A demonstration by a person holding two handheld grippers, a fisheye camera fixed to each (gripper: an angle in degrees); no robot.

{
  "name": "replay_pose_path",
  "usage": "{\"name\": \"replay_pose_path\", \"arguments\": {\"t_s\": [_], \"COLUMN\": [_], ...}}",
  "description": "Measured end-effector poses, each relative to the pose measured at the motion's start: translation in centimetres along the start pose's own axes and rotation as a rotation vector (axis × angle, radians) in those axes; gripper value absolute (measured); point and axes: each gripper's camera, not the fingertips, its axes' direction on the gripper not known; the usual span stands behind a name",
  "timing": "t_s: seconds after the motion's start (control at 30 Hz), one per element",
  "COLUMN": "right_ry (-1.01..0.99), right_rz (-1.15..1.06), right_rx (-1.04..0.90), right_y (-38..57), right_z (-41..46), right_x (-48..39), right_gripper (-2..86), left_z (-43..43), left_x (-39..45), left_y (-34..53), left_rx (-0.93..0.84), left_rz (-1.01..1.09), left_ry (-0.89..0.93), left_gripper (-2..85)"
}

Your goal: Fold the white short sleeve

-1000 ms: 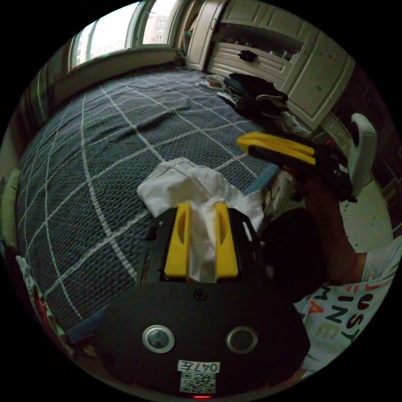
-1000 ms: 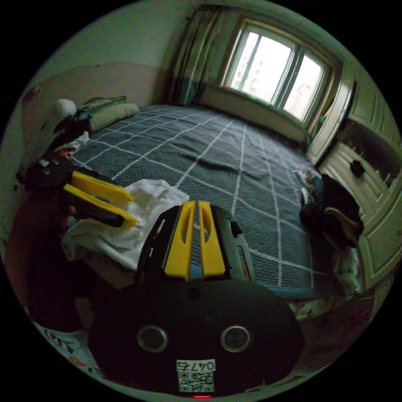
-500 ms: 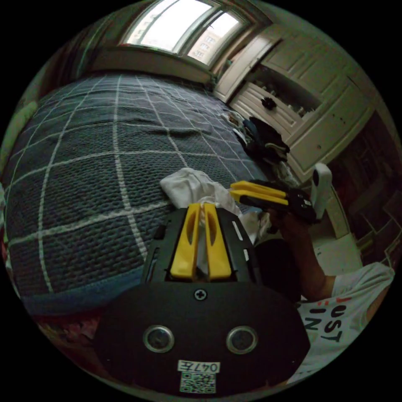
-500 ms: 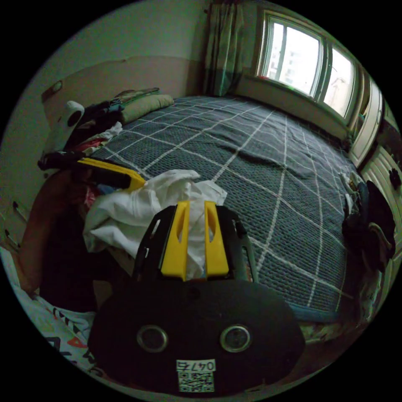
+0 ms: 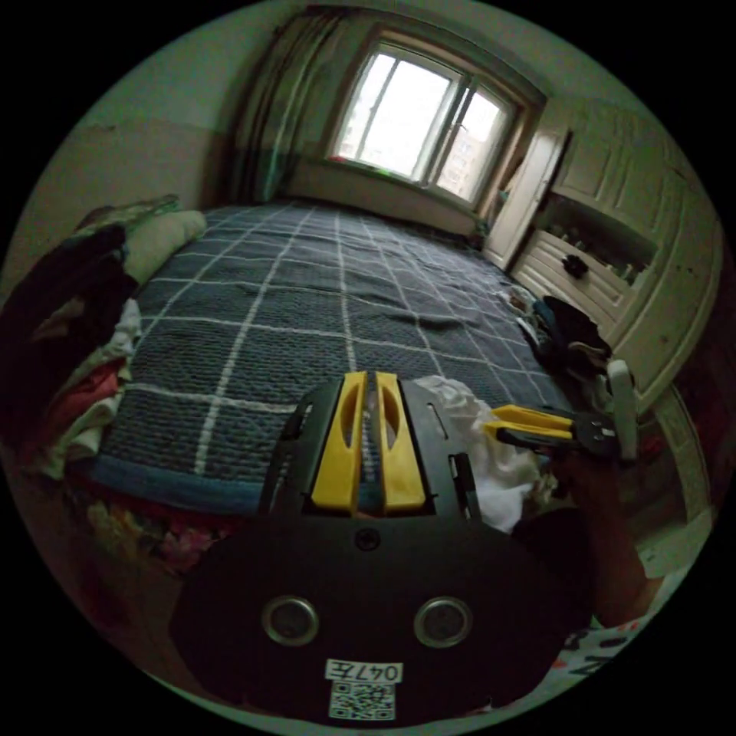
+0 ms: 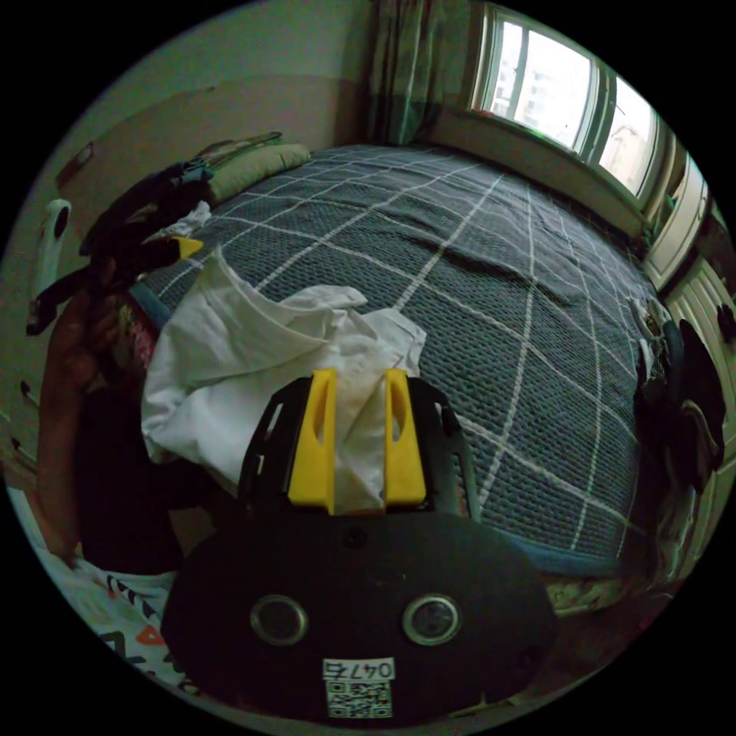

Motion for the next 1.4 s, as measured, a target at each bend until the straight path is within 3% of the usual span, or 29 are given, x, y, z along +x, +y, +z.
{"name": "replay_pose_path", "arguments": {"t_s": [0.1, 0.17, 0.27, 0.33, 0.47, 0.53, 0.67, 0.8, 0.97, 1.03, 1.23, 1.4], "right_ry": [0.012, 0.023, 0.025, 0.001, -0.043, -0.013, 0.073, 0.137, 0.071, -0.045, -0.121, -0.163], "right_rz": [0.028, 0.037, 0.056, 0.064, 0.024, -0.022, -0.089, -0.021, -0.015, -0.070, -0.063, -0.047], "right_rx": [-0.004, -0.005, 0.004, -0.017, -0.020, 0.036, 0.189, 0.371, 0.280, 0.129, 0.025, -0.005], "right_y": [-0.1, -0.2, -0.3, -0.3, -0.1, 0.6, 2.3, 4.9, 6.8, 7.8, 13.3, 16.0], "right_z": [0.1, 0.1, 0.0, 0.2, 0.1, -1.0, -3.5, -6.8, -10.5, -10.6, -9.8, -9.0], "right_x": [0.0, 0.0, 0.0, 0.0, -0.6, -1.3, -2.0, -0.5, 1.6, 2.3, 3.5, 4.4], "right_gripper": [7.1, 7.8, 8.7, 8.4, 3.4, 1.5, 0.8, 0.6, 0.6, 0.6, 0.5, 1.0], "left_z": [-1.1, 0.0, 2.0, 2.9, 4.3, 3.6, 0.1, -2.5, -4.8, -5.5, -9.2, -9.8], "left_x": [0.5, 2.0, 4.5, 6.0, 7.9, 8.1, 5.6, 0.9, -2.0, -2.9, -5.8, -4.1], "left_y": [-0.2, -0.8, -1.2, -1.3, -1.0, -1.0, -2.2, -3.4, -3.5, -2.9, -1.1, -3.9], "left_rx": [0.041, -0.067, -0.237, -0.306, -0.452, -0.429, -0.255, -0.171, -0.322, -0.344, -0.295, -0.255], "left_rz": [0.098, 0.231, 0.307, 0.369, 0.477, 0.490, 0.343, 0.086, 0.005, -0.032, -0.128, 0.032], "left_ry": [0.095, 0.317, 0.398, 0.333, 0.006, -0.028, -0.032, 0.101, -0.117, -0.137, -0.159, 0.026], "left_gripper": [2.6, 10.2, 16.1, 15.7, 3.9, 2.4, 1.3, 1.2, 3.6, 5.7, 9.5, 10.7]}}
